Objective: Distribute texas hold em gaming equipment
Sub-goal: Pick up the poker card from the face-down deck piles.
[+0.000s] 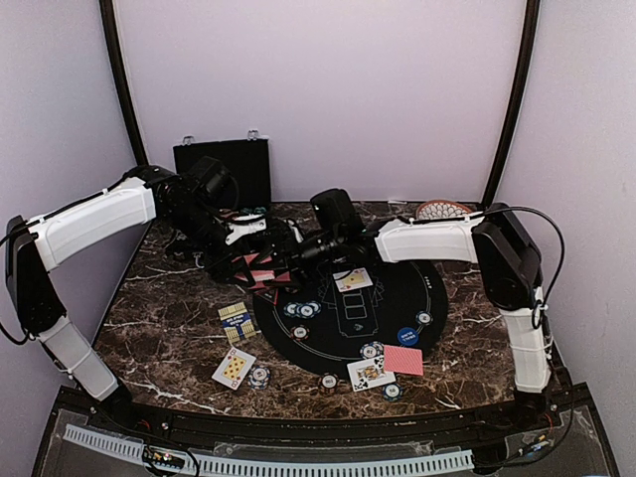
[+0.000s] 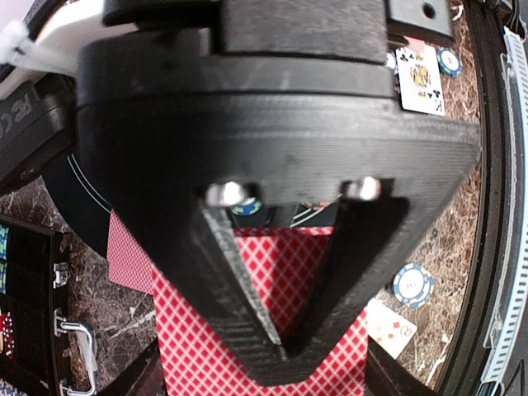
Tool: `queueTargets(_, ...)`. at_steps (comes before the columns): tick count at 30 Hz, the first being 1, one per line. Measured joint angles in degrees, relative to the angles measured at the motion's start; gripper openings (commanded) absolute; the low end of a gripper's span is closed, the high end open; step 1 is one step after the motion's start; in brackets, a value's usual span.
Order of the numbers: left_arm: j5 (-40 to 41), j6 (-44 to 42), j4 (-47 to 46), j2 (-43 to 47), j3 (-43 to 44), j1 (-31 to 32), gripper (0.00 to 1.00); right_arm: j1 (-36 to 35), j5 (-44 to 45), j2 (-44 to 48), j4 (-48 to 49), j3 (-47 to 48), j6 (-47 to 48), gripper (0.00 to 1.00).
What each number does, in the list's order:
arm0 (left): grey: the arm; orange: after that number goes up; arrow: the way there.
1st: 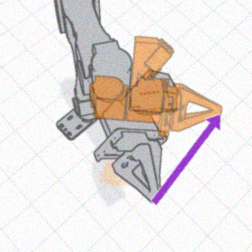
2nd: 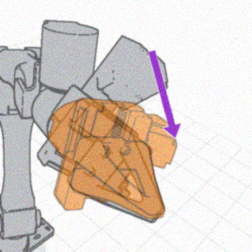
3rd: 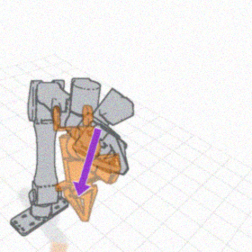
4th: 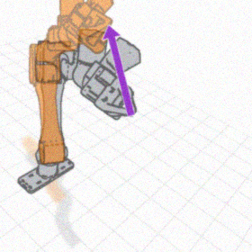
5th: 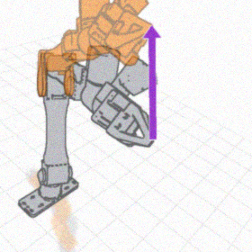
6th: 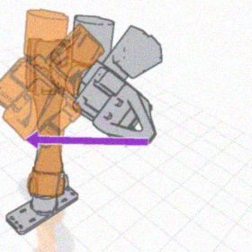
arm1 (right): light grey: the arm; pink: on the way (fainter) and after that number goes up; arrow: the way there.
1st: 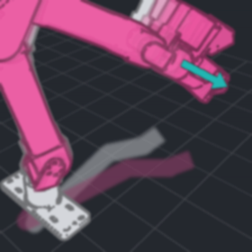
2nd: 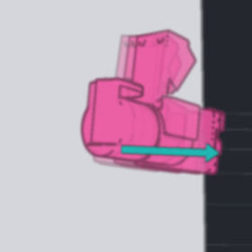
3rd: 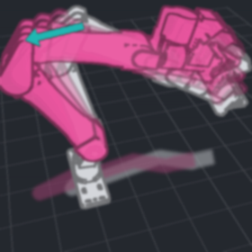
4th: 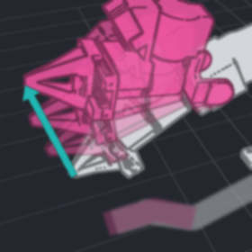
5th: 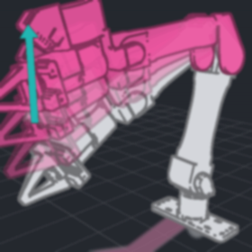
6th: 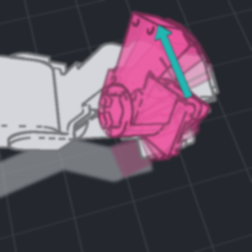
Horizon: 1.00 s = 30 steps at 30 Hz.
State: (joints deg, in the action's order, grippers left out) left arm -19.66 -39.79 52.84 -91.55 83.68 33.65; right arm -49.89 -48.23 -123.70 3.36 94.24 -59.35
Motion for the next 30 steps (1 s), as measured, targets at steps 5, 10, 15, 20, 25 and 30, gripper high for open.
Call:
queueTargets(5, 0.6, 0.0, 0.7, 0.0, 0.0, -0.1, 0.0, 0.0, -0.9, -1.8, 0.1, 1.7, -0.5, 0.53)
queueTargets(10, 0.7, 0.0, 0.7, 0.0, 0.0, 0.0, 0.0, 0.3, -0.9, -1.4, 2.1, 0.4, -1.1, 0.48)
queueTargets(15, 0.6, 0.0, 0.7, 0.0, 0.0, 0.1, 0.0, 1.2, -0.8, 1.4, 3.8, -3.9, -1.0, 0.46)
queueTargets(20, 0.7, 0.0, 0.6, 0.0, -0.2, 0.1, 0.0, 2.0, -0.4, 3.1, 3.8, -6.1, -0.5, 0.42)
queueTargets(25, 0.7, 0.0, 0.6, 0.0, -0.3, 0.1, 0.0, 2.1, 0.1, 4.3, 3.3, -6.7, -0.4, 0.37)
queueTargets(30, 0.7, -0.1, 0.5, 0.0, -0.4, 0.1, 0.0, 2.5, 0.3, 6.6, 4.0, -9.3, -1.9, 0.36)
